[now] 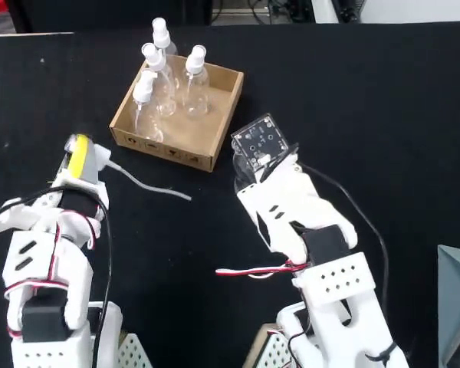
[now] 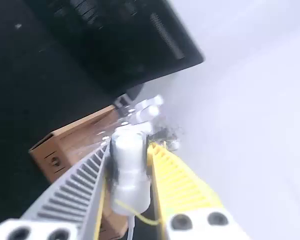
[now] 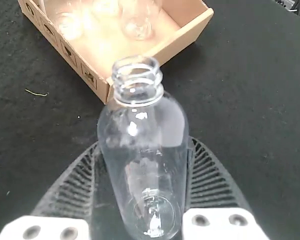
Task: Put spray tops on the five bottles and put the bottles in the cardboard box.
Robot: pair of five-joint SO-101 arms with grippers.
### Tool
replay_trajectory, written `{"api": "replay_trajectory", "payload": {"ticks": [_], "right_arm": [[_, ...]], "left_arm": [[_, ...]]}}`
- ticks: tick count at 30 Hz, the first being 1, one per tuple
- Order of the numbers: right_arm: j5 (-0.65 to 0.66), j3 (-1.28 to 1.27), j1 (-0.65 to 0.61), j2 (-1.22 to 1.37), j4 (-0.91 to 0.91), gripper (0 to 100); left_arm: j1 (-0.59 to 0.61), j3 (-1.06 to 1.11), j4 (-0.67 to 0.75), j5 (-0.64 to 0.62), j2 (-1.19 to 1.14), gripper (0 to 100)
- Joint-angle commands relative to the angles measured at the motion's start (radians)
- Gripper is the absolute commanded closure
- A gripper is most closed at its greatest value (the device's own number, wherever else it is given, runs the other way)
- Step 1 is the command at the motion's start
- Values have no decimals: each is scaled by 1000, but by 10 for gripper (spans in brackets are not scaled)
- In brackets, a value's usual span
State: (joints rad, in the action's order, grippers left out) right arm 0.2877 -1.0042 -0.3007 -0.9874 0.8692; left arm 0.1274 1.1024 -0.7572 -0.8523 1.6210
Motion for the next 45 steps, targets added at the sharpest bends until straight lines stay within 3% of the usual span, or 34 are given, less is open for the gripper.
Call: {"api": "replay_trajectory", "payload": {"ticks": [1,9,15,23,32,38,45], "right_arm": [[0,-4,-51,-42,-55,900],[-8,-7,-77,-56,-48,900],[-2,-53,-72,-214,-32,900],[0,-188,-78,-259,-213,900],[0,-199,-80,-260,-224,897],[0,-213,-81,-260,-227,896],[0,-315,-153,-260,-358,899]], "left_arm": [[12,-22,57,-61,44,972],[13,2,60,-114,127,972],[5,51,64,-115,192,972],[13,51,64,-163,199,972],[15,45,64,-190,203,972],[81,48,109,-233,203,972],[99,45,114,-255,203,972]]}}
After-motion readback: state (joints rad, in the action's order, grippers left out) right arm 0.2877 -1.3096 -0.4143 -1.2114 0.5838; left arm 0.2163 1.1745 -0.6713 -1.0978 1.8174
